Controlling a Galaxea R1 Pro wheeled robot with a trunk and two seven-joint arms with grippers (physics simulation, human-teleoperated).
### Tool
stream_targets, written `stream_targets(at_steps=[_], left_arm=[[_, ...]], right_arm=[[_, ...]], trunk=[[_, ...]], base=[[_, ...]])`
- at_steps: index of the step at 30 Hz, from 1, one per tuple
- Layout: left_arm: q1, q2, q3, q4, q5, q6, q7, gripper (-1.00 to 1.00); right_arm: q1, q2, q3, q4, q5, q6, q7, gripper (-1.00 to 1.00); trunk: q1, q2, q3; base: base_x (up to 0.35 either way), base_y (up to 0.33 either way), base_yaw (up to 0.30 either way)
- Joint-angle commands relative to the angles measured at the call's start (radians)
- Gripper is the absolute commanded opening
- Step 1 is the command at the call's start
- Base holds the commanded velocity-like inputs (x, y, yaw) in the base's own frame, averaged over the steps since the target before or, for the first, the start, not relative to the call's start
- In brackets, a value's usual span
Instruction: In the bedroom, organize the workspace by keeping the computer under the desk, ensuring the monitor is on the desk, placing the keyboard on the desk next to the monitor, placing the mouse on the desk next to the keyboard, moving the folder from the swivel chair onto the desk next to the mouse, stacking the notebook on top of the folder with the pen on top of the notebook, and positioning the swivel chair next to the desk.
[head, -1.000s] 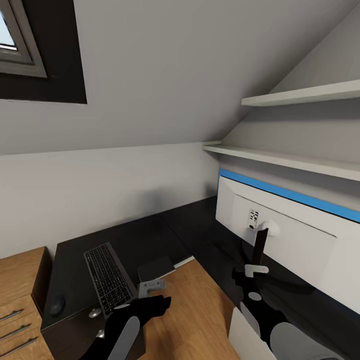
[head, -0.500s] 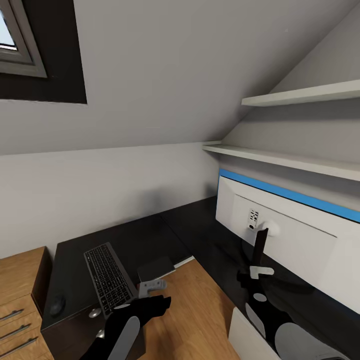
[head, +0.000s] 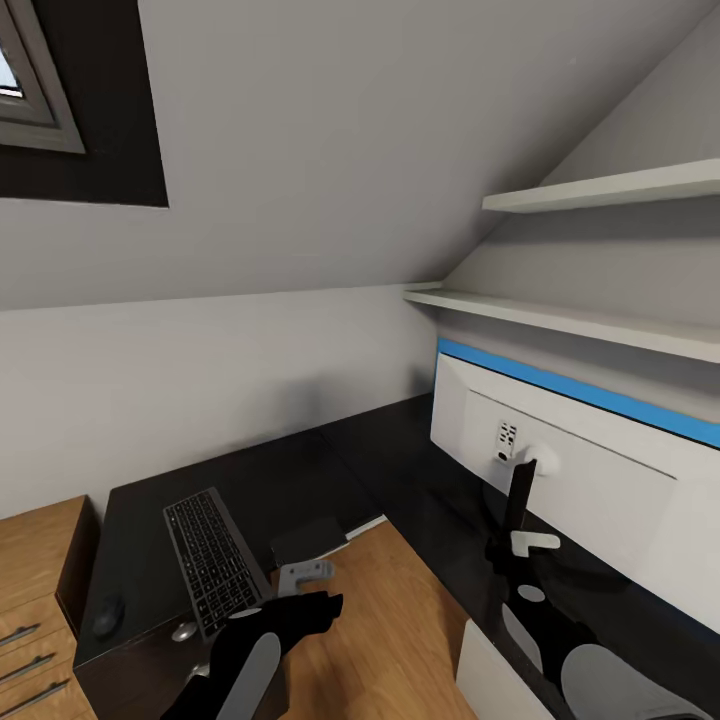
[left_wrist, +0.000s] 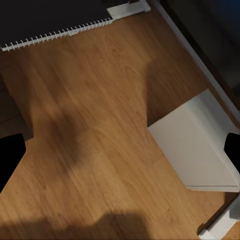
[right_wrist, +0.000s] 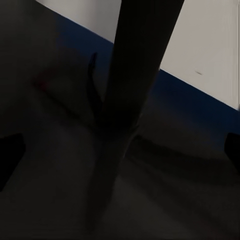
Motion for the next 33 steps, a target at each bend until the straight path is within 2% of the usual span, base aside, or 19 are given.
stream_targets(at_steps=[1,29,33], left_arm=[[-0.001,0.000,-0.001,-0.001,0.011,0.002,0.010,1.00],[-0.001,0.001,-0.001,0.001,0.011,0.002,0.010,1.00],[-0.001,0.000,-0.001,0.001,0.011,0.002,0.010,1.00]], right_arm=[[-0.001,-0.002,0.009,0.000,-0.011,-0.004,-0.004,1.00],[-0.002,-0.015,0.007,-0.002,-0.012,-0.008,-0.004,1.00],[-0.002,-0.015,-0.032,-0.001,-0.028,-0.017,-0.003,1.00]], trunk=[[0.001,-0.001,-0.002],[0.001,-0.001,-0.002],[0.001,-0.001,-0.002]], base=[[0.110,-0.060,0.000],[0.016,-0.011,0.000],[0.000,0.000,0.000]])
